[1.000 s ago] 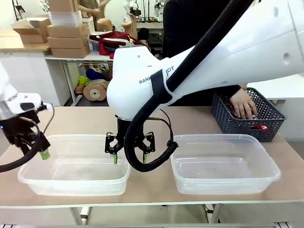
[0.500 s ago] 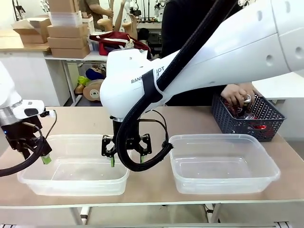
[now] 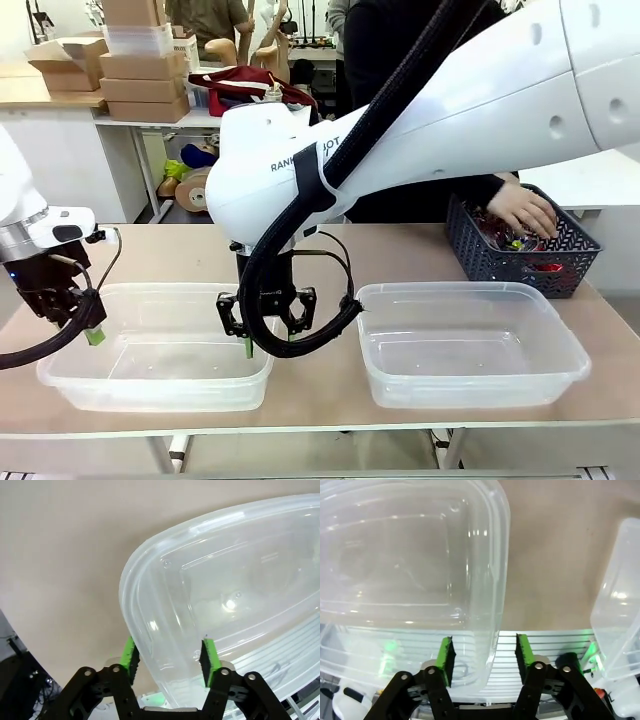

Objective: Sort the waste into each basket.
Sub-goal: Pick up the Organizing box on the left side of the table and lift it.

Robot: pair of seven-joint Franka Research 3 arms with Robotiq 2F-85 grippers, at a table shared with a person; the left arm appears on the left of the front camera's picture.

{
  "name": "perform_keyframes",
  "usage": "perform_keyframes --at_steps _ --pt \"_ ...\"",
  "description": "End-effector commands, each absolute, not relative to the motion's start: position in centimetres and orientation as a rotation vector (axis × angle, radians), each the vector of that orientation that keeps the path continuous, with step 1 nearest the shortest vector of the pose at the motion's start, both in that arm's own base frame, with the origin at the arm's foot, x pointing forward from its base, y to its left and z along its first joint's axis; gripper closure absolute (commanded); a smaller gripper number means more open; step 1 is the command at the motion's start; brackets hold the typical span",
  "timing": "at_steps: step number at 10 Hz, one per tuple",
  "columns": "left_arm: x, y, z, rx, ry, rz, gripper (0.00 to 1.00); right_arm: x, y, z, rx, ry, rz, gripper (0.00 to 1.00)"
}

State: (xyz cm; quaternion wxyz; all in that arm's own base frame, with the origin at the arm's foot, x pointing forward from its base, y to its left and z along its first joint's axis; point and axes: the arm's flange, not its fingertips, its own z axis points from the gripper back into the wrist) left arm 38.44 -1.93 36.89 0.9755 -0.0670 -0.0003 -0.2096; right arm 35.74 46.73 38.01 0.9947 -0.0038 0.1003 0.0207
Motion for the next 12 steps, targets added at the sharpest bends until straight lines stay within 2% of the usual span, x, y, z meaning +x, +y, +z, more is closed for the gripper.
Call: perform_keyframes --at_steps 1,10,12 --pt "34.2 -1.8 35.1 -0.097 -0.002 -0.399 1.00 35.8 47.4 38.2 -0.044 0.181 0.012 1.00" --pt "34.1 -1.4 35.4 -0.107 -0.009 -0.392 1.00 35.5 47.0 37.9 -0.063 0.178 0.009 1.00" --pt "34.0 -1.2 37.6 -0.118 -0.018 -0.348 1.00 35.7 46.2 39.2 -0.045 0.194 0.047 1.00"
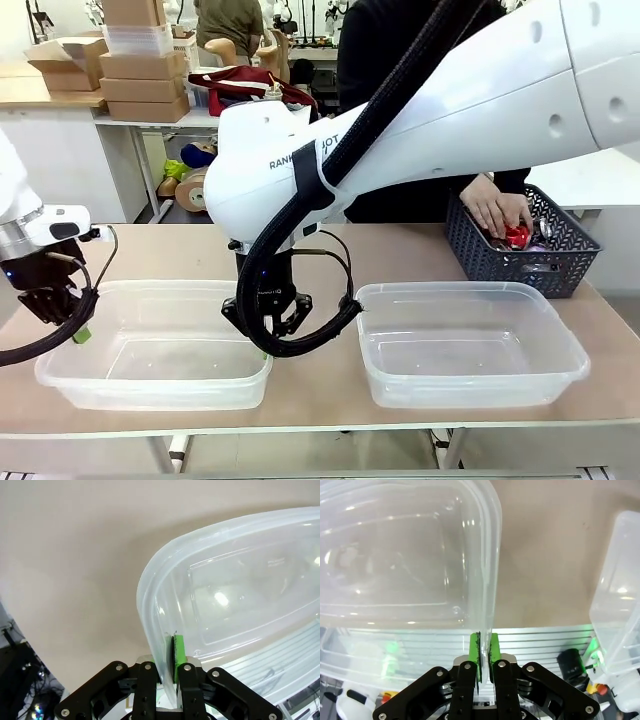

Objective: Sort the waste into each basket.
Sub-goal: Pick up the Organizing box on the left side of the table and lift it.

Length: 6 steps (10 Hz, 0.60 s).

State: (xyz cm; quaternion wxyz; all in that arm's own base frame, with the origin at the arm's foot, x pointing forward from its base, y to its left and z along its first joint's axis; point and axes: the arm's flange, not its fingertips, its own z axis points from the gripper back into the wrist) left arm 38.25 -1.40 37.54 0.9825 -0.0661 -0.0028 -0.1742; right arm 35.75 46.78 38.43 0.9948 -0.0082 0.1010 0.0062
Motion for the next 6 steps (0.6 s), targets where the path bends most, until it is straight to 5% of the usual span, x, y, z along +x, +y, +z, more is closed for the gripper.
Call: perform_keyframes --at_steps 1,6 --pt "34.1 -1.3 39.6 -0.086 -0.038 -0.333 1.00 35.9 45.6 40.9 -0.044 0.184 0.055 1.00" --pt "35.7 -0.9 51.4 -0.071 -0.202 -0.261 1.00 35.4 42.4 51.1 -0.007 0.101 0.068 1.00"
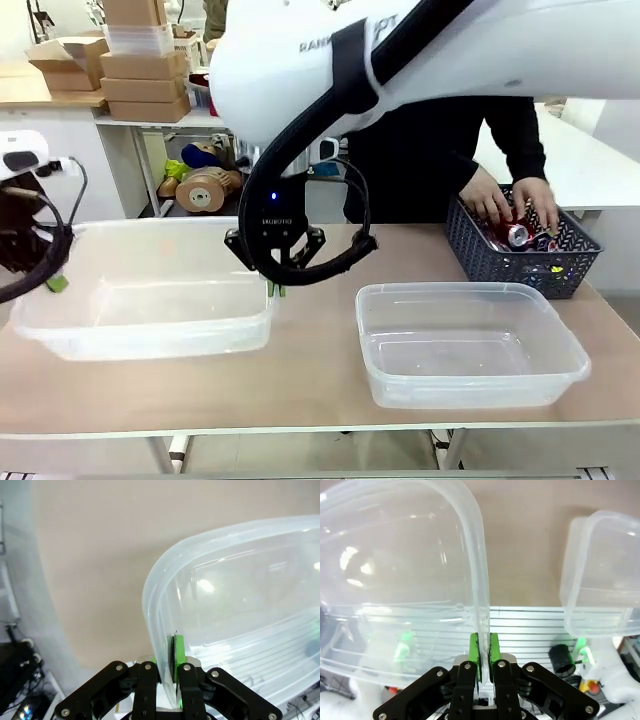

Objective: Sort the waste into each basket.
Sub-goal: Pick up the Organizing box on the left side of the table and lift it.

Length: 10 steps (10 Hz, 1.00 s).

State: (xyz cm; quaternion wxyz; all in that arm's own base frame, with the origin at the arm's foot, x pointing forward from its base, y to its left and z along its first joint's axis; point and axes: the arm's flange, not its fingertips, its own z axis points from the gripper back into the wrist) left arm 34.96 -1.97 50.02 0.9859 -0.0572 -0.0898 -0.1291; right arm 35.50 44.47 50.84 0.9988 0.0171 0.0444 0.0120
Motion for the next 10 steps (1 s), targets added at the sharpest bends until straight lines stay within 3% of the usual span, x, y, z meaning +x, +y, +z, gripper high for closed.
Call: perform_keyframes --at_steps 1,4,5,7,10 --pt "35.0 -1.8 47.5 -0.118 -0.140 -0.260 1.00 35.8 44.9 48.9 0.023 0.112 0.017 1.00" --pt "35.0 -1.8 47.5 -0.118 -0.140 -0.260 1.00 35.8 44.9 48.9 0.023 0.112 0.017 1.00" --pt "35.0 -2.0 48.2 -0.121 -0.138 -0.254 0.93 35.7 45.0 49.5 0.026 0.110 0.025 0.91" --pt "36.1 -6.5 49.6 -0.171 -0.042 -0.258 0.93 35.2 40.6 50.8 0.038 0.106 -0.050 0.91" --pt "36.9 -13.3 53.1 -0.147 -0.020 -0.362 0.93 34.0 33.7 53.2 -0.003 0.094 -0.217 0.91"
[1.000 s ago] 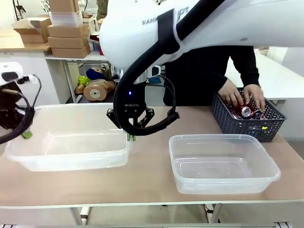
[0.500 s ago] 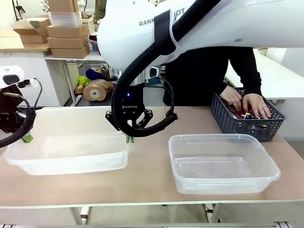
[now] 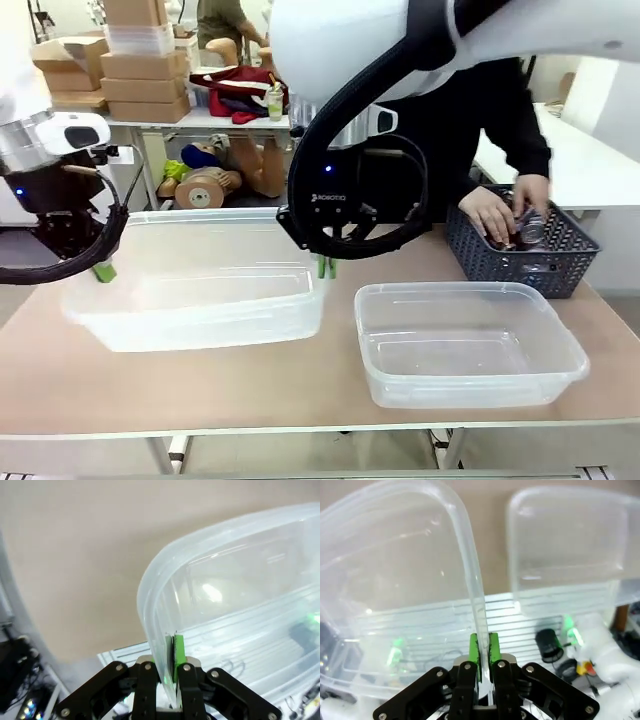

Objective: Sort the waste into each basket.
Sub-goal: Pick up the Organizing box on the left side of the table and lift it.

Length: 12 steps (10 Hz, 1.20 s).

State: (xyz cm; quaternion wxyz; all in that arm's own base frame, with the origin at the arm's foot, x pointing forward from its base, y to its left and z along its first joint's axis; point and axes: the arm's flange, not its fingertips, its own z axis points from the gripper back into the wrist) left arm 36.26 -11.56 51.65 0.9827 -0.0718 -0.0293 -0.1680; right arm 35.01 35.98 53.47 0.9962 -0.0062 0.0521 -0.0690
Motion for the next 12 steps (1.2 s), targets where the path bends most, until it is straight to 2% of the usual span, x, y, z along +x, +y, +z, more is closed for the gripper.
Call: perform_keyframes --at_steps 1,5,8,11,12 --pt "37.2 -15.5 54.2 -0.151 -0.008 -0.382 0.93 33.9 31.9 52.8 -0.012 0.106 -0.241 0.91" --pt "39.7 -23.7 54.9 -0.174 0.164 -0.280 0.93 34.5 25.2 50.7 0.028 0.052 -0.297 0.91" --pt "42.8 -27.6 53.6 -0.172 0.257 -0.286 0.93 35.2 22.5 51.9 0.022 0.010 -0.327 0.91" --pt "47.4 -29.3 54.1 -0.205 0.310 -0.256 0.93 34.4 22.5 51.6 0.022 -0.003 -0.421 0.91" --pt "45.2 -27.4 52.0 -0.154 0.235 -0.297 0.93 34.9 21.6 52.4 0.009 0.047 -0.323 0.91"
